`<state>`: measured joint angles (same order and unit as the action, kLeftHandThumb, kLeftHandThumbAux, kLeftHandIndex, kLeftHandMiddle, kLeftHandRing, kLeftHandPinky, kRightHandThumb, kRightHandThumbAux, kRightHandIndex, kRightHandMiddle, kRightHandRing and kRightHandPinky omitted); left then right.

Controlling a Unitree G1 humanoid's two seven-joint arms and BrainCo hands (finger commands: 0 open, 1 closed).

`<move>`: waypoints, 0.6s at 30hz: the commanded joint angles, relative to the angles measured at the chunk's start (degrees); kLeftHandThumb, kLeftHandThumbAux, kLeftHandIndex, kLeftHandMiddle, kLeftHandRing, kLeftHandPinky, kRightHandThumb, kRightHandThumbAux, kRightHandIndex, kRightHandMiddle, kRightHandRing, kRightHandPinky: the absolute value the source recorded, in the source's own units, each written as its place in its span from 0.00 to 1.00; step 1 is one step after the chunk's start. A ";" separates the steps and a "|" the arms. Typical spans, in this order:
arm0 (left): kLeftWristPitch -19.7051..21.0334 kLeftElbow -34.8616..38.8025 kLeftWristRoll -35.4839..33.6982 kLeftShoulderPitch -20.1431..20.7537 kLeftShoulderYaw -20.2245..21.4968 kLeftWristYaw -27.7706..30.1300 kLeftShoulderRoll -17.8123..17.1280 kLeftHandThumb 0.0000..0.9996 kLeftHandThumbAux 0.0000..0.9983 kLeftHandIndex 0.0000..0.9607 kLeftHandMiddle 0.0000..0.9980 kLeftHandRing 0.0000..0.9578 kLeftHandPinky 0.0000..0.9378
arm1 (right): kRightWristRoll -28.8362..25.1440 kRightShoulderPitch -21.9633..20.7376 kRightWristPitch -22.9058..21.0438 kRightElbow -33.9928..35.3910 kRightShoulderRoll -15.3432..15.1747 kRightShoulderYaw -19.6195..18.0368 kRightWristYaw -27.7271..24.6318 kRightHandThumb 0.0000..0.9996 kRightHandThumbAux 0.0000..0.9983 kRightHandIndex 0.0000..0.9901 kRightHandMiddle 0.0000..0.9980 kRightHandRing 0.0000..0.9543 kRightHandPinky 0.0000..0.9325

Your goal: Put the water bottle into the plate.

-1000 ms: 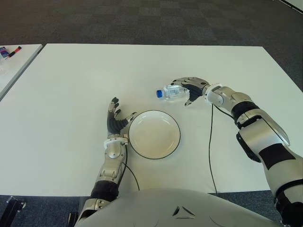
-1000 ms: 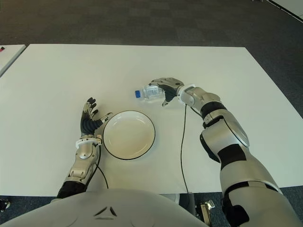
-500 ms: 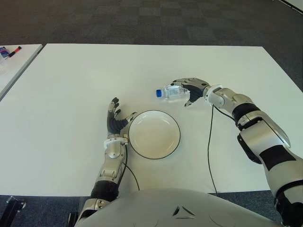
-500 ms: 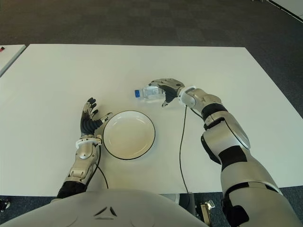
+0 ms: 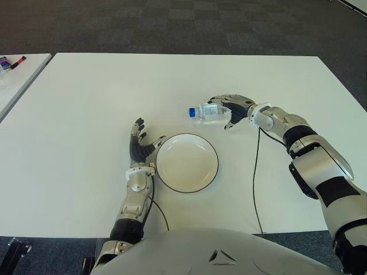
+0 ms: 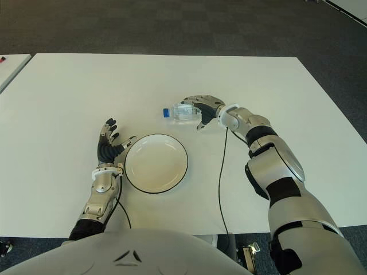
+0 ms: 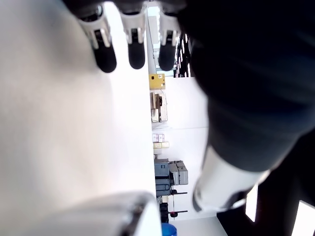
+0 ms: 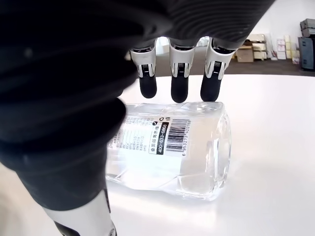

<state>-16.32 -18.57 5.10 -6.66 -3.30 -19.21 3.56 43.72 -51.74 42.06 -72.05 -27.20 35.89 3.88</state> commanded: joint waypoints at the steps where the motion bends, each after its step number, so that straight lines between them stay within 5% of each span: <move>1: 2.06 -1.23 0.04 -1.05 -0.41 -0.32 3.08 0.00 0.92 0.11 0.12 0.12 0.16 | -0.27 1.34 0.83 0.12 -0.36 -0.20 -1.01 0.00 0.92 0.01 0.04 0.09 0.18; 18: 1.14 -1.61 -0.21 -0.93 -0.34 0.15 2.83 0.00 0.91 0.12 0.12 0.13 0.17 | 0.69 0.54 1.24 1.06 -0.62 0.18 0.06 0.00 0.91 0.01 0.03 0.07 0.14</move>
<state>-16.60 -18.58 5.11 -6.65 -3.31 -19.21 3.55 43.58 -51.58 42.77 -71.42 -27.58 35.55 3.49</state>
